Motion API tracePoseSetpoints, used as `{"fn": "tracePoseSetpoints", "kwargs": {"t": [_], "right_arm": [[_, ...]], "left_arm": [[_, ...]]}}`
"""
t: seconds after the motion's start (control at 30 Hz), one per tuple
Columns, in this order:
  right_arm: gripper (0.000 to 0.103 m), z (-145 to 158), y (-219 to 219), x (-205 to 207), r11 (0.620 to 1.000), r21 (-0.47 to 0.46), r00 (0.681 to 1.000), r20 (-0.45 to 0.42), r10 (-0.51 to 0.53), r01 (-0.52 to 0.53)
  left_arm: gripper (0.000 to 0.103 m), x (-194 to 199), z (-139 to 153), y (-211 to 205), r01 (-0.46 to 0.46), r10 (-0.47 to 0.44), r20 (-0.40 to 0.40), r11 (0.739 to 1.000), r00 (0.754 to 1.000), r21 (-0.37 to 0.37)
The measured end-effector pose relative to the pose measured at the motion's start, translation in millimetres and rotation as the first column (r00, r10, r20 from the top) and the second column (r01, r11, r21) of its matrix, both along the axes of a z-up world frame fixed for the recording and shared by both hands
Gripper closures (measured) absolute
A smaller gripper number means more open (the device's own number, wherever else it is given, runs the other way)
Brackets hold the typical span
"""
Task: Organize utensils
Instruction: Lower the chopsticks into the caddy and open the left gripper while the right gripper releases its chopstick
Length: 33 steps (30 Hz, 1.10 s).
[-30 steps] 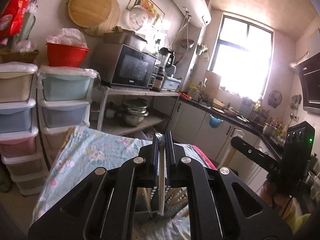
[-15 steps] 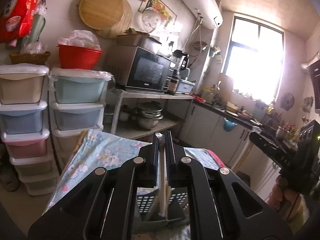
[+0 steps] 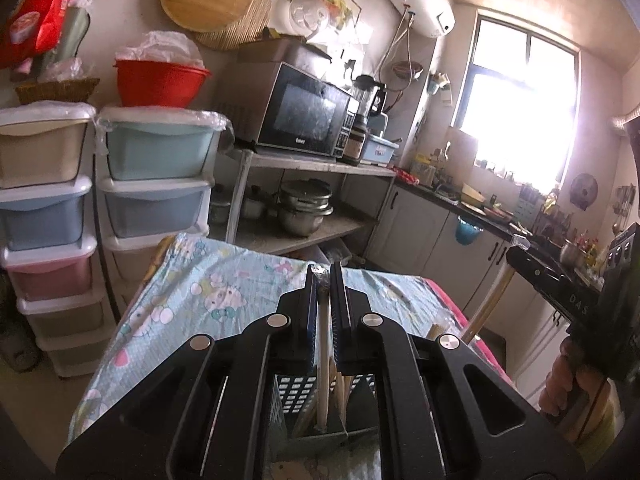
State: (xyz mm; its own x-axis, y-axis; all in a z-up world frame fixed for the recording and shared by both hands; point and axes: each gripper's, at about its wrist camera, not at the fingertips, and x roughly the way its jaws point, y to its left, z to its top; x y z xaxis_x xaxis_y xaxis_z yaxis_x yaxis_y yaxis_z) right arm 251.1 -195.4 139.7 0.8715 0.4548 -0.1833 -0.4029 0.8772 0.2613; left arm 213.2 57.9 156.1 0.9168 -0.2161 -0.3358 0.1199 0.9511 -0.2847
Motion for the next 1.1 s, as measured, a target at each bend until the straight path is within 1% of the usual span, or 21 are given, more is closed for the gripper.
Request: {"fn": "tracePoseSetpoints", "kwargs": {"t": [0.5,0.87,0.9,0.93,0.97,1.0,1.03,1.1], "right_arm": [[0.097,-23.7,15.1,9.5,0.999,-0.034,0.998,-0.064,0.025,-0.027],[0.097,-40.9,28.6,15.3,0.996,-0.066,0.988,-0.143,0.056,-0.066],[0.096,-41.7,28.7,15.9,0.996,-0.065,0.987,-0.149,0.057,-0.067],[0.09,-43.4,28.4,16.2,0.996,-0.064,0.986,-0.158,0.057,-0.068],[0.085,-43.9,27.9,16.6,0.996,-0.062,0.985,-0.162,0.057,-0.068],[0.075,-45.0,27.2,16.3,0.996,-0.058,0.985,-0.164,0.056,-0.066],[0.072,-46.0,26.1,15.2,0.997,-0.054,0.985,-0.164,0.053,-0.062],[0.072,-47.6,24.0,13.7,0.997,-0.053,0.984,-0.168,0.051,-0.061]], "left_arm": [[0.099,17.1,-29.2,-5.9,0.021,-0.021,-0.08,1.0,0.997,-0.007],[0.099,26.0,-52.1,-9.1,0.043,-0.046,-0.152,0.999,0.987,-0.025],[0.096,26.3,-53.3,-8.9,0.041,-0.045,-0.156,0.999,0.987,-0.027],[0.089,26.5,-54.3,-8.4,0.039,-0.043,-0.16,0.999,0.986,-0.03],[0.085,26.2,-55.1,-7.7,0.038,-0.043,-0.163,0.999,0.986,-0.034],[0.077,25.0,-55.8,-7.2,0.035,-0.041,-0.164,0.999,0.986,-0.035],[0.073,23.4,-56.3,-6.8,0.032,-0.037,-0.165,0.999,0.986,-0.032],[0.072,21.3,-56.6,-5.8,0.028,-0.033,-0.167,0.999,0.985,-0.031]]}}
